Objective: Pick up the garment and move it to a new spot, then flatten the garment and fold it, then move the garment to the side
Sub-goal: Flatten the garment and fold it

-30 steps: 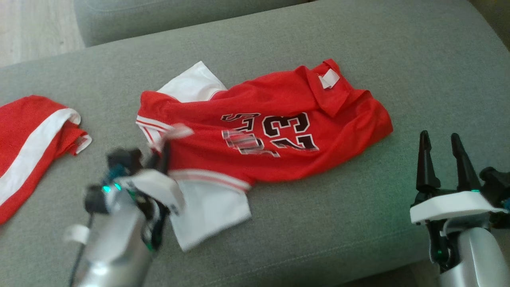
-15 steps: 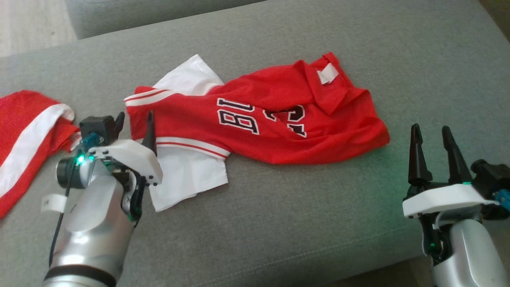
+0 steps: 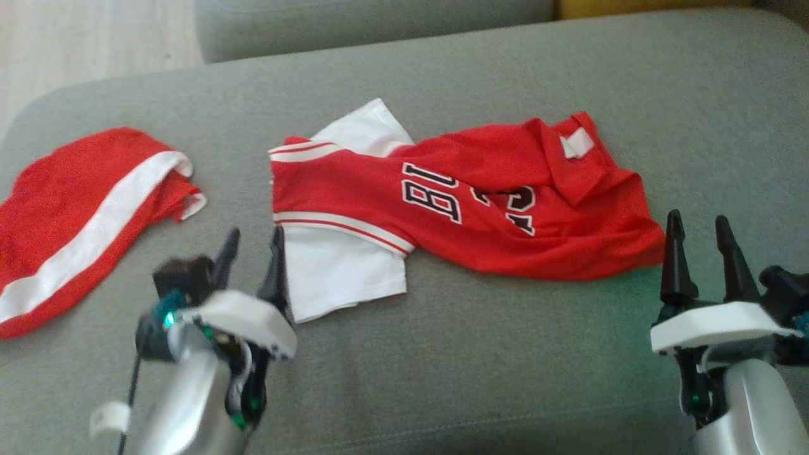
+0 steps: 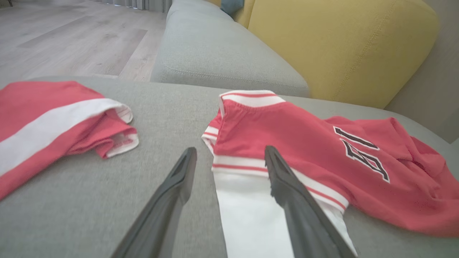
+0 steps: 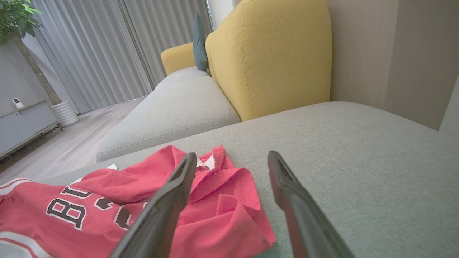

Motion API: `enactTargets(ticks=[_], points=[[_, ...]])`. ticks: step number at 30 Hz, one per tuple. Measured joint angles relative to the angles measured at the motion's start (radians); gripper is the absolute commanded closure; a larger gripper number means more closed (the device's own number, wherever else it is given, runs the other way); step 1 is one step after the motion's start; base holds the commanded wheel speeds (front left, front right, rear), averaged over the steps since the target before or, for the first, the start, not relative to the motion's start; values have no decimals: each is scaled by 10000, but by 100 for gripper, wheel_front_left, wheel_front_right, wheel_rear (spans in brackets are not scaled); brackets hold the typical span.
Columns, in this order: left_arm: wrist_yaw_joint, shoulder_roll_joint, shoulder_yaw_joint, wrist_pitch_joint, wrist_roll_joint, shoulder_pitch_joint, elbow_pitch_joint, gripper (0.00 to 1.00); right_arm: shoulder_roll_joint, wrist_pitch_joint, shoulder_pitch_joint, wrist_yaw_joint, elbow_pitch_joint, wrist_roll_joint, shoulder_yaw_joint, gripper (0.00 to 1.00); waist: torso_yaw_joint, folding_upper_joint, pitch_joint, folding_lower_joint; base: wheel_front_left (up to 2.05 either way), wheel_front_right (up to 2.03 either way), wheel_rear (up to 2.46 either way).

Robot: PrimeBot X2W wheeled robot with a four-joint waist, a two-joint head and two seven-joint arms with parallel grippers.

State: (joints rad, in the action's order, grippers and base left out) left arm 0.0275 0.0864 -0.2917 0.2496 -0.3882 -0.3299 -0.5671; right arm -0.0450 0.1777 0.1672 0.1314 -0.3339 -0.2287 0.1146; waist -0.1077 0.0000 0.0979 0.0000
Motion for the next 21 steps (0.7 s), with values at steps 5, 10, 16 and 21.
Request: enactTargets(ticks=[5,10,16,21], points=[[79,-134,-184,0,-15,1176,686,0,0,12,-319,0,-90,0,115,0,352,0,-395,0,0,0,0],[169,-236,-460,-52,-105,1657,957,0,0,10,-390,0,-119,2,127,0,502,0,-574,0,0,0,0],[167,-276,-924,-708,-105,1628,918,0,0,-17,-375,0,-2,2,107,0,385,0,-421,0,0,0,0],[326,-270,-1112,-1181,-8,1496,295,0,0,-17,-362,0,67,2,35,0,197,0,-221,0,0,0,0]])
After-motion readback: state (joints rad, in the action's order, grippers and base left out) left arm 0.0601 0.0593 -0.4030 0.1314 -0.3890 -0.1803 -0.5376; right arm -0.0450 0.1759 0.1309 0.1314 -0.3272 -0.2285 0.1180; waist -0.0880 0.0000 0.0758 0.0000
